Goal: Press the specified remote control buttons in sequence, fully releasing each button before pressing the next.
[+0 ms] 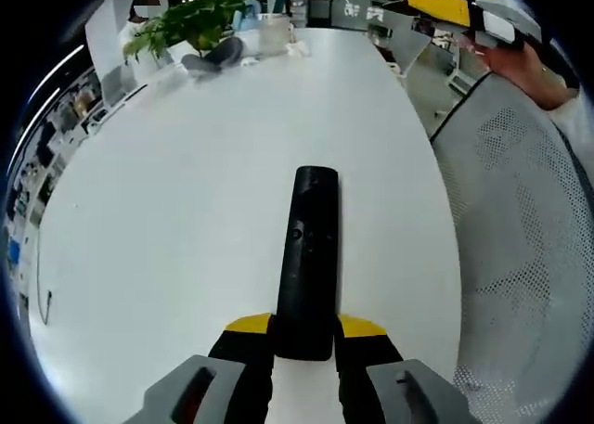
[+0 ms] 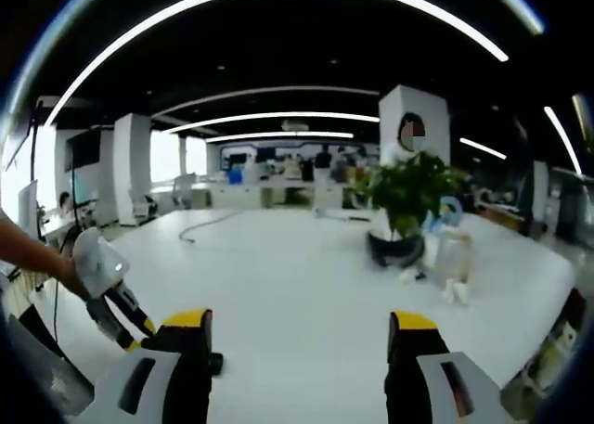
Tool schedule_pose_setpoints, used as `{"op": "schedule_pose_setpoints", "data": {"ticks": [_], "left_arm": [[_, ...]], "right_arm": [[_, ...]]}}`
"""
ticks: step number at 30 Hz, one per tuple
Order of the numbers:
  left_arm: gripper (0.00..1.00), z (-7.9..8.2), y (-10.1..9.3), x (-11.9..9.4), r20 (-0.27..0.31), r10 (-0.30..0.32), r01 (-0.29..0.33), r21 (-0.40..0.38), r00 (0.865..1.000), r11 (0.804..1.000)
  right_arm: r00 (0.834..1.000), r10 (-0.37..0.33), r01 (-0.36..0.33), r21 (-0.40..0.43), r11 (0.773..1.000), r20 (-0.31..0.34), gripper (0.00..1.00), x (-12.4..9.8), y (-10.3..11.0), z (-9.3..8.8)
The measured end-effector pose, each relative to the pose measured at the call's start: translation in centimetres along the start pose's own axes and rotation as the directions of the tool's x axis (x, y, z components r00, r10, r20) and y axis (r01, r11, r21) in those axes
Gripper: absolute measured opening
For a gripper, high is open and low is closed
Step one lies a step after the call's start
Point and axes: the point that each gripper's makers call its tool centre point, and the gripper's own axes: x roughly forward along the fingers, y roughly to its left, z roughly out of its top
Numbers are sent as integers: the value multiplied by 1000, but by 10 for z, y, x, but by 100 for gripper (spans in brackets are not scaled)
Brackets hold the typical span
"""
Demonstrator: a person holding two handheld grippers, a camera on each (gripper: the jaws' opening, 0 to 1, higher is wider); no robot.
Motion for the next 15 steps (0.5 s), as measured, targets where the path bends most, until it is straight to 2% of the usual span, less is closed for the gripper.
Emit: {"op": "schedule_pose_setpoints", "data": {"ticks": [5,15], "left_arm": [[24,-1,18,-1,-18,9,-9,-8,1000,1000],[24,-1,36,-2,-49,3,-3,10,999,1000]], "right_arm": [[1000,2,-2,-17,1000,-7,85,0,2,-1],[1000,1,-1,-21,1000,-10,85,-1,3,-1]]}}
